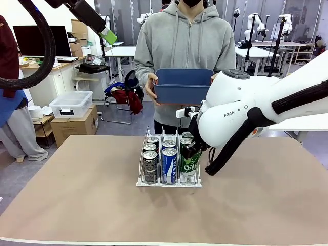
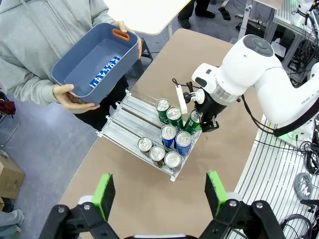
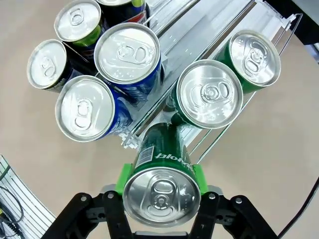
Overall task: Fill the beverage cans into the dispenser.
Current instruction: Place the picked Sprite in the line of the Automatic Can Dispenser with the same cans.
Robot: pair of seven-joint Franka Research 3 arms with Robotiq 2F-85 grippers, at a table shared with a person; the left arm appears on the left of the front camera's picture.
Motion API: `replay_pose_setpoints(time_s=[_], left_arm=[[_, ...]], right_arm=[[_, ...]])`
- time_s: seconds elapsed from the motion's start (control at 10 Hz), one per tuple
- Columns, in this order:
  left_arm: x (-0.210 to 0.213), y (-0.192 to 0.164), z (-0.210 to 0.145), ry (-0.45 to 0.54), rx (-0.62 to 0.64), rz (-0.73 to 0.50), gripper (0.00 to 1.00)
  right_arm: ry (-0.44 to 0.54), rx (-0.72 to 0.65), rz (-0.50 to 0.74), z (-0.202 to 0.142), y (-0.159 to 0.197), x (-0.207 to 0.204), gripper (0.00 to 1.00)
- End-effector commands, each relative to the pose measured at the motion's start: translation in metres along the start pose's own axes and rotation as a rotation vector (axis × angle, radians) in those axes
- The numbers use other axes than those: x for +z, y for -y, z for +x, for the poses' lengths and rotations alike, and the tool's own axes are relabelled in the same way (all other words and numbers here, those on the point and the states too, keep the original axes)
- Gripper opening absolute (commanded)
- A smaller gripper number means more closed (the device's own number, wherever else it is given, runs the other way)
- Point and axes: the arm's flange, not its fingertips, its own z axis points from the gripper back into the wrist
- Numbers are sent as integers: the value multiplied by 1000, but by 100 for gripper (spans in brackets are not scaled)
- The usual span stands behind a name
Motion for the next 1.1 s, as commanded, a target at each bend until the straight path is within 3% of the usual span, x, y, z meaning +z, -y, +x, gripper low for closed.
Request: replay_pose_setpoints(time_s=[0.0,0.2,0.5,0.7,1.0], left_arm=[[0,-2,-2,1,4,-4,96],[0,-2,-2,1,4,-4,96],[0,-2,-2,1,4,-4,96],[0,-2,-2,1,4,-4,96],[0,-2,-2,1,4,-4,96]], right_arm=[[-7,0,-38,17,0,-2,58],[-52,1,-25,19,-2,-7,58],[-75,-4,-5,18,-1,-7,87],[-61,-25,6,14,1,8,100],[-33,-54,43,-3,1,25,100]])
